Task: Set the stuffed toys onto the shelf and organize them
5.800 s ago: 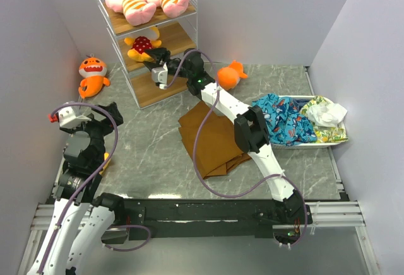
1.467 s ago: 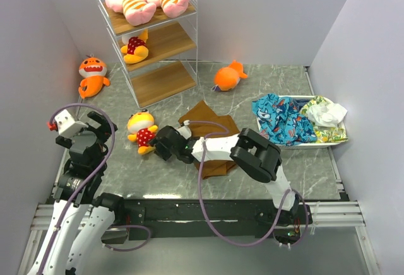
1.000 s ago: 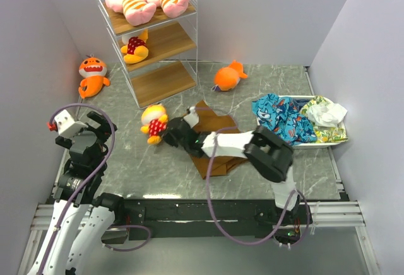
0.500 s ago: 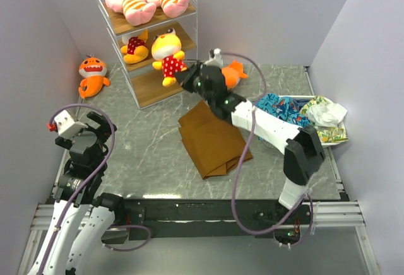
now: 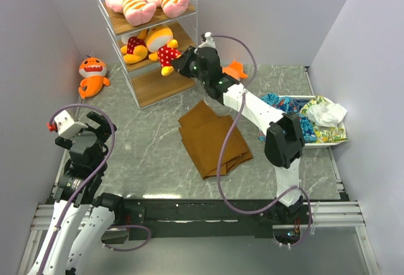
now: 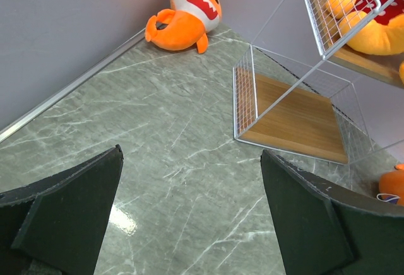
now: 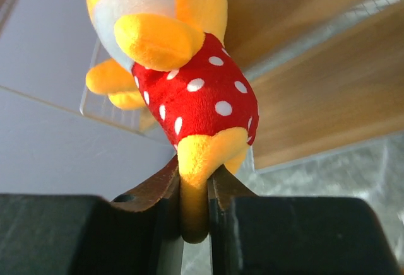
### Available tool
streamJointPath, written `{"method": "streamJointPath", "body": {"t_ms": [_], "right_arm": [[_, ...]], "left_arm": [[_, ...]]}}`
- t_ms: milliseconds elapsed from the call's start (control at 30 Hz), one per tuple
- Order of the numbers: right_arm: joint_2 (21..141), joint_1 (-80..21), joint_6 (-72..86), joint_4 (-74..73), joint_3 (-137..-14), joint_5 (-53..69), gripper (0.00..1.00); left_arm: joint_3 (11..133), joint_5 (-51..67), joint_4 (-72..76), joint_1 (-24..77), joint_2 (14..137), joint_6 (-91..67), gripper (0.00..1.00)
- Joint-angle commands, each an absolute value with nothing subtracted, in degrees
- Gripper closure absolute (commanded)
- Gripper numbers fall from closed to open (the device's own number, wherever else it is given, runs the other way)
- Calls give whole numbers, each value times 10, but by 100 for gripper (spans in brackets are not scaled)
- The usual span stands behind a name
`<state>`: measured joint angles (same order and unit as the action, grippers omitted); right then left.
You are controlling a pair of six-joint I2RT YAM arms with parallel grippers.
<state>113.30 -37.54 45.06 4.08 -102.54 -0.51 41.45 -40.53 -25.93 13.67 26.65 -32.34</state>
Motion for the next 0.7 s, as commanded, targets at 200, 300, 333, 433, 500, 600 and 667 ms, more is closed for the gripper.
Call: {"method": "streamJointPath", "body": {"t_ms": [200,300,333,433,500,600,667], "right_arm": [[1209,-340,425,78,-1171,11,64],[1233,-334,420,62,-1222,11,54],[1237,-331,419,61,-1236,9,51],[1247,-322,431,69,-1245,5,49],[1253,-316,448,73,-1245,7,49],[1254,-310,468,85,-1241,10,49],[1257,-310,475,91,-1241,9,50]], "left_arm": [[412,-419,-245,134,263,-322,3],[413,-419,-244,134,265,-322,3],[414,-420,-244,134,265,-322,3],[414,-422,-246,134,265,-323,3],[413,-421,-245,134,265,-323,3],[412,-420,-243,134,265,-323,3],[413,-419,-244,134,265,-323,3]]}}
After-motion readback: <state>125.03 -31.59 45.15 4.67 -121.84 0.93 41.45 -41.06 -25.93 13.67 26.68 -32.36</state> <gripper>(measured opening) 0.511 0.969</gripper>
